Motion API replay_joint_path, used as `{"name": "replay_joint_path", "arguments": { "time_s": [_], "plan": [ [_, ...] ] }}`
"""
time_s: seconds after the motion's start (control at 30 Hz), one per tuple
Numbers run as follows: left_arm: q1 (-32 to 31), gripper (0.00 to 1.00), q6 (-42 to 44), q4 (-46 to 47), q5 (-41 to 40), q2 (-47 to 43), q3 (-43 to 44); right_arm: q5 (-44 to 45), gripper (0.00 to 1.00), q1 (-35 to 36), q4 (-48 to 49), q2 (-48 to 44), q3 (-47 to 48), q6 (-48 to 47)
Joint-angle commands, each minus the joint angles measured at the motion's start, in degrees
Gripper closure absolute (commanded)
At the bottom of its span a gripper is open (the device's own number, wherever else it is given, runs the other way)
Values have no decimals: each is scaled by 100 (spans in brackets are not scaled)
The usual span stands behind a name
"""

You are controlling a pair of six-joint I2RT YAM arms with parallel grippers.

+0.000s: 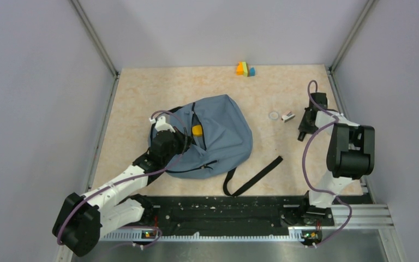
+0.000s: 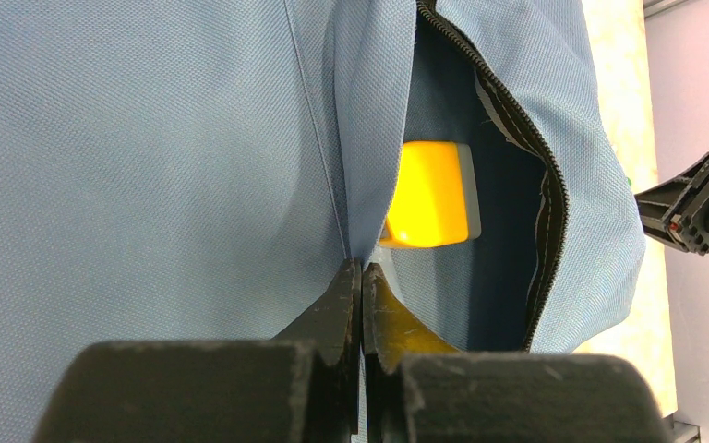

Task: Pack the student bag
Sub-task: Pick up the stationery from the center of the board, then place the stationery in the student bag.

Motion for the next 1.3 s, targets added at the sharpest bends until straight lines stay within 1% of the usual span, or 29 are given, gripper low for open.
{"name": "replay_joint_path", "arguments": {
  "time_s": [0.0,0.1,0.2,0.23,0.37,0.5,0.57,0.67,0.73,0.8,0.97,1.07,1.17,1.27],
  "plan": [
    [5,100,76,75,31,-50,59,-107,100,81,-208,-537,263,-111],
    [10,100,83,46,3,-89,48,-206,100,189,-352,-1043,313,-170],
    [10,100,76,72,-3,-106,48,-31,100,609,-619,-1491,440,-285],
    [9,100,74,86,-13,-104,48,21,100,962,-714,-1600,507,-306],
    [3,100,87,111,16,-77,102,87,100,1931,-997,-2047,802,-181],
    [10,100,90,108,44,-33,161,-387,100,3171,-886,-2361,1121,161],
    [9,100,75,146,46,-26,166,-788,100,3824,-652,-2311,1280,357],
    [9,100,61,150,14,-49,220,-1003,100,4664,-434,-2033,1579,553],
    [3,100,55,163,5,-73,246,-1088,100,5073,-293,-1780,1746,683],
    [10,100,68,176,8,-80,274,-1257,100,5317,-177,-1548,1891,832],
    [8,100,110,133,9,-76,326,-1619,100,5678,79,-1065,2080,1114],
    [18,100,126,73,-24,-84,330,-1702,100,5908,175,-816,2154,1213],
    [11,100,119,82,-16,-102,312,-1743,100,5984,109,-534,2331,1288],
    [16,100,114,80,-5,-102,311,-1552,100,6038,-84,-296,2599,1489]
  ]
}}
